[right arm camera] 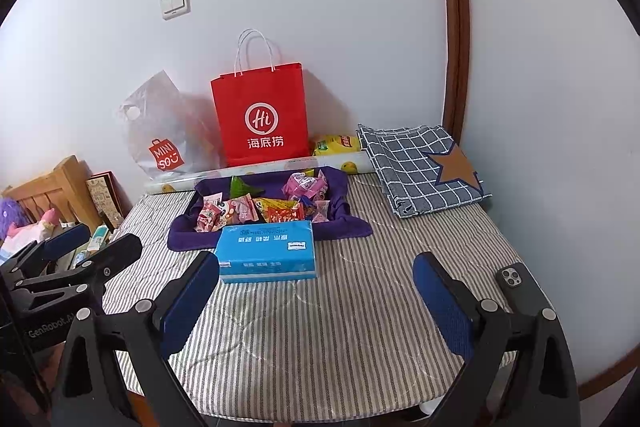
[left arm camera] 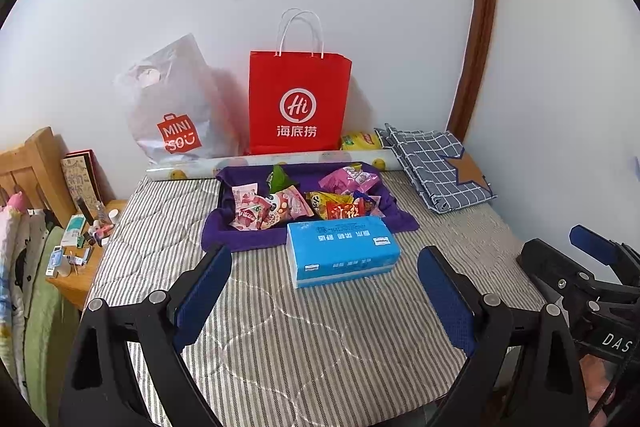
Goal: Organize snacks
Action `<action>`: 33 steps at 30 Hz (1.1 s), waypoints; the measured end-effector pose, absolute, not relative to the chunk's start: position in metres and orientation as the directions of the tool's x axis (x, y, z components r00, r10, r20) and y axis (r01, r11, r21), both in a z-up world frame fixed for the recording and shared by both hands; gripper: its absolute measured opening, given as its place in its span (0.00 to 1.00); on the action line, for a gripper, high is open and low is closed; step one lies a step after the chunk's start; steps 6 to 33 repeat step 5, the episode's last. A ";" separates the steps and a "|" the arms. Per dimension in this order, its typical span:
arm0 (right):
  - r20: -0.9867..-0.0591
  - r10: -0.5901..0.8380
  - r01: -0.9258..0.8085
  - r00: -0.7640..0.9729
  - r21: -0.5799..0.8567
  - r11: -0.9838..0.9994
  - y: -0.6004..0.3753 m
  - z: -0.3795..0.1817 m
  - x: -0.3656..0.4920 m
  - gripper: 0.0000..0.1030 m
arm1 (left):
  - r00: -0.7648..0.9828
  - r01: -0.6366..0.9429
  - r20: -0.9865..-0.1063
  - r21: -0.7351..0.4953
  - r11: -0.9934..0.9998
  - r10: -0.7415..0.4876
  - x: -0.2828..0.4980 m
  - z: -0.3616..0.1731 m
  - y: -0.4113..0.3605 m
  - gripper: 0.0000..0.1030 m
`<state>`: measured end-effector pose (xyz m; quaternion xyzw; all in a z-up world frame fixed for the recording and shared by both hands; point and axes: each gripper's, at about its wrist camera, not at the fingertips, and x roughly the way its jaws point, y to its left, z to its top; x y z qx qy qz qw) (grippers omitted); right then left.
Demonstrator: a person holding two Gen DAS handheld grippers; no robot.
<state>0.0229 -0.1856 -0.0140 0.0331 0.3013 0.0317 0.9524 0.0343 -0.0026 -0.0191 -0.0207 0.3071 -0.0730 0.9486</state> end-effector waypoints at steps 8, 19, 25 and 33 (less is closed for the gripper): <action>-0.571 0.081 -0.043 0.817 0.081 0.996 -0.184 -0.014 0.023 0.95 | 0.800 0.125 -0.581 -0.086 0.988 -0.152 0.035 -0.020 -0.002 0.91; -0.571 0.081 -0.043 0.817 0.081 0.996 -0.184 -0.014 0.023 0.95 | 0.800 0.125 -0.581 -0.086 0.988 -0.152 0.035 -0.020 -0.002 0.91; -0.571 0.081 -0.043 0.817 0.081 0.996 -0.184 -0.014 0.023 0.95 | 0.800 0.125 -0.581 -0.086 0.988 -0.152 0.035 -0.020 -0.002 0.91; -0.571 0.081 -0.043 0.817 0.081 0.996 -0.184 -0.014 0.023 0.95 | 0.800 0.125 -0.581 -0.086 0.988 -0.152 0.035 -0.020 -0.002 0.91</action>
